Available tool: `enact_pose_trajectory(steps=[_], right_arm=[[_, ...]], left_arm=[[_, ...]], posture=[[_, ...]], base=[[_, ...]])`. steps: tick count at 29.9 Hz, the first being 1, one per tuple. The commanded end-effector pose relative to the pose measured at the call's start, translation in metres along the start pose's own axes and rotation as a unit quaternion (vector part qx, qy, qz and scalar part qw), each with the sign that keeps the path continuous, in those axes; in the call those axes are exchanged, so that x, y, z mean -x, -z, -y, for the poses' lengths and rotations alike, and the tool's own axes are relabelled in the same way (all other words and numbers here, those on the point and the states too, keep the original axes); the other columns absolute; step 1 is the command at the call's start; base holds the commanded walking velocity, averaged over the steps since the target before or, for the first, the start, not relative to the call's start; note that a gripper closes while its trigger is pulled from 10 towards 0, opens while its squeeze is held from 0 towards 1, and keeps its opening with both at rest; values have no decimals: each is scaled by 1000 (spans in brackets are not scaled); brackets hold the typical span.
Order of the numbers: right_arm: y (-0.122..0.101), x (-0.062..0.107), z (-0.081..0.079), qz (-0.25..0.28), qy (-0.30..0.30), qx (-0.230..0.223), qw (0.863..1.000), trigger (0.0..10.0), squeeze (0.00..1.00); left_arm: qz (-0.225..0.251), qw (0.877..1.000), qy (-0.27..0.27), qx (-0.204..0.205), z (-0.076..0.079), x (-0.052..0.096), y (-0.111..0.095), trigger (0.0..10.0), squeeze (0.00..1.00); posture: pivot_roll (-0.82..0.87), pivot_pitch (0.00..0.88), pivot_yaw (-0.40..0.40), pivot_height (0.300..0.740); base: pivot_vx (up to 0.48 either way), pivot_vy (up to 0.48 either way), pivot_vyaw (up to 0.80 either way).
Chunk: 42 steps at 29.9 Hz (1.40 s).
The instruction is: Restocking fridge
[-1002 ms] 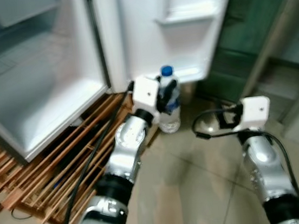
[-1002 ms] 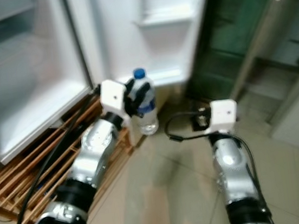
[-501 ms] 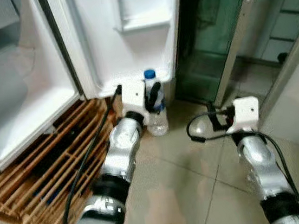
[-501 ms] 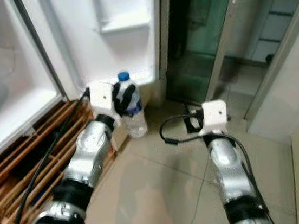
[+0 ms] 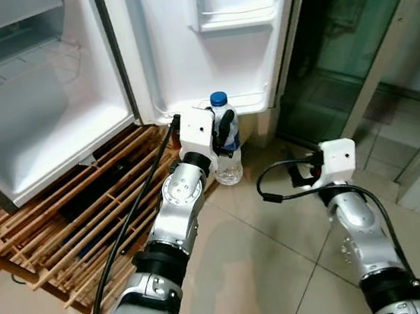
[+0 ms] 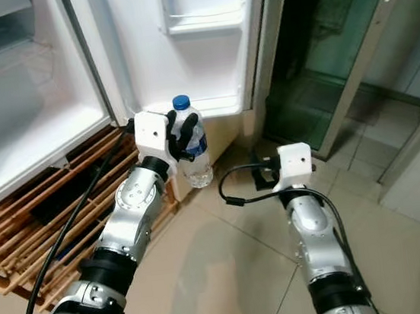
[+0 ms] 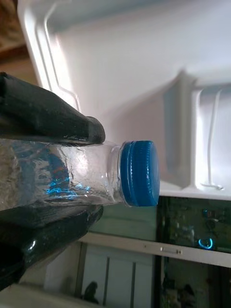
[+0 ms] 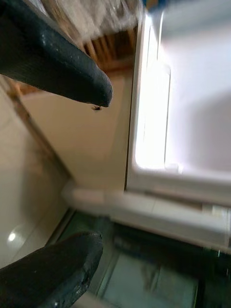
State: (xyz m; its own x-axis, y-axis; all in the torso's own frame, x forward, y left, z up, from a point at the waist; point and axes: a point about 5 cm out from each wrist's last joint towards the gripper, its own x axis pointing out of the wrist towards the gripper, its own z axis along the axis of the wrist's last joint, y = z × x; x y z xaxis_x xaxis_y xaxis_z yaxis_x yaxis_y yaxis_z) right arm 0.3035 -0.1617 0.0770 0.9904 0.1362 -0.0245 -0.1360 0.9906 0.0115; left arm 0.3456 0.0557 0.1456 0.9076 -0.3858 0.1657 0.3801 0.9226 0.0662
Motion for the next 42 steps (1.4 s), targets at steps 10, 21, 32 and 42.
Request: enact_pose_trajectory(steps=[10, 21, 32, 42], right_arm=[[-5, -3, -1, 9, -13, -20, 1000, 10000, 0], [-3, -2, 0, 8, -13, -21, 1000, 10000, 0], [-1, 0, -3, 6, -11, -23, 1000, 10000, 0], [2, 2, -1, 4, -7, -23, 1000, 10000, 0]], left_arm=[[-20, 996, -74, 54, -29, 8, 6, 10000, 0], [-12, 999, -44, -20, -22, -1, -7, 10000, 0], [0, 999, -18, -43, -16, -4, -13, 10000, 0], [24, 998, 53, -25, 4, -5, -18, 10000, 0]], posture=[[-88, 0, -13, 740], [-102, 0, -2, 740], [-102, 0, 7, 740], [-109, 0, 11, 740]], base=[[27, 124, 0], [473, 0, 0], [480, 0, 0], [432, 0, 0]])
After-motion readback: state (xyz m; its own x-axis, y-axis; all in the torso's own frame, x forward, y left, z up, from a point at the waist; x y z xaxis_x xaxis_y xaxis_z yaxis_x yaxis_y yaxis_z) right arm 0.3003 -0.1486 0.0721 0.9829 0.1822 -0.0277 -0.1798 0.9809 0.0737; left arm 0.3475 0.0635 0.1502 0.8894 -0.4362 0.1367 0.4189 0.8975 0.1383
